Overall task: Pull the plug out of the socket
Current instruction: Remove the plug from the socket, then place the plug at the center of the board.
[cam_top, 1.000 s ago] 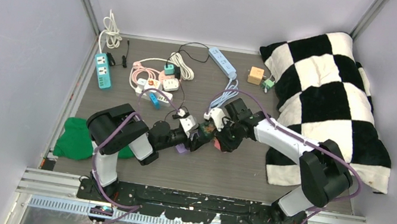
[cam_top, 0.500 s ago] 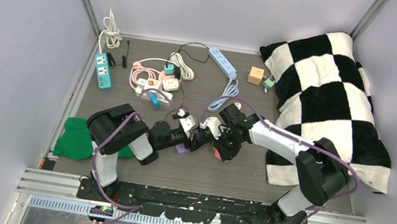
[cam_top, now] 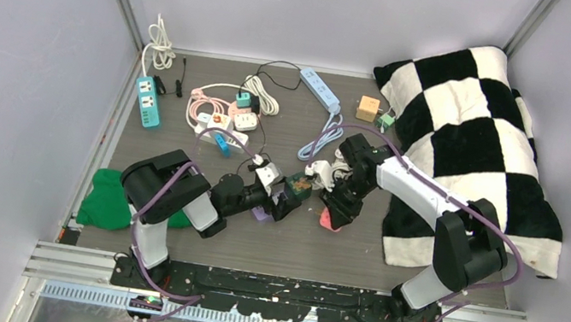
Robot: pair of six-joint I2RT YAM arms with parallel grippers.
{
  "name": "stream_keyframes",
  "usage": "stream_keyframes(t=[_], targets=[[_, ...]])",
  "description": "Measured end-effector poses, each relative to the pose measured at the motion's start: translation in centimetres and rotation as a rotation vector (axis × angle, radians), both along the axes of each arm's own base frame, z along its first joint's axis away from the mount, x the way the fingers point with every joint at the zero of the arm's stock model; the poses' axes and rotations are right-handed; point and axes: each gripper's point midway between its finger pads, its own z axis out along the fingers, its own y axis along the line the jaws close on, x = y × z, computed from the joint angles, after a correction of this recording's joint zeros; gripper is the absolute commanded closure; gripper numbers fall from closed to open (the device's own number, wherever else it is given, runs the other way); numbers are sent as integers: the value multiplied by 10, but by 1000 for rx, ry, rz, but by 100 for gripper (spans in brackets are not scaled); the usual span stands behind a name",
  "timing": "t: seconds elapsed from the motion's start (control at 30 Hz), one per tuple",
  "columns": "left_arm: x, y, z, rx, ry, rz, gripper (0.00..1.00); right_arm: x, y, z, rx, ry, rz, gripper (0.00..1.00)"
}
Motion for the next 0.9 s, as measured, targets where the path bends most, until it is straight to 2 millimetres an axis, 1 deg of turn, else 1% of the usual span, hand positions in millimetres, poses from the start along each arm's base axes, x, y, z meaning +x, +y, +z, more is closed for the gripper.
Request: stream_keyframes(t=[0.07,0.1,0.13,0.3,0.4,0.57,0.63,0.67,0.7,0.77,0.83,0.9], targets=[[-1,3,1,0,6,9,8,-5,-2,2,7,21,17,99],[-2,4,3,-2,7,11,2,-7,-2,3,11,30,26,99],[-2,5,5,-7,7,16,1,-10,-2,4,17,41,31,99],[-7,12,23,-35,-13,28,0,-14,-1,12,51,80,39,99],[-11,17,39,-47,-21,37,0,-12,-1,17,76,90,35,99],[-16,27,89,-77,-13,65,0,-14,0,26,127,121,28,99],[-15,29,116,-67,16,85,0,-14,0,31,153,138,21,99],[-13,31,134,-67,30,101,0,-15,0,33,165,145,18,99],[-14,33,147,-74,41,113,0,-15,1,36,180,152,13,99],[-18,42,177,-111,67,148,0,-14,1,41,208,165,2,99],[-25,55,193,-171,120,195,0,-14,2,46,236,179,-10,99],[-33,66,198,-224,191,237,0,-13,3,52,265,190,-22,98]])
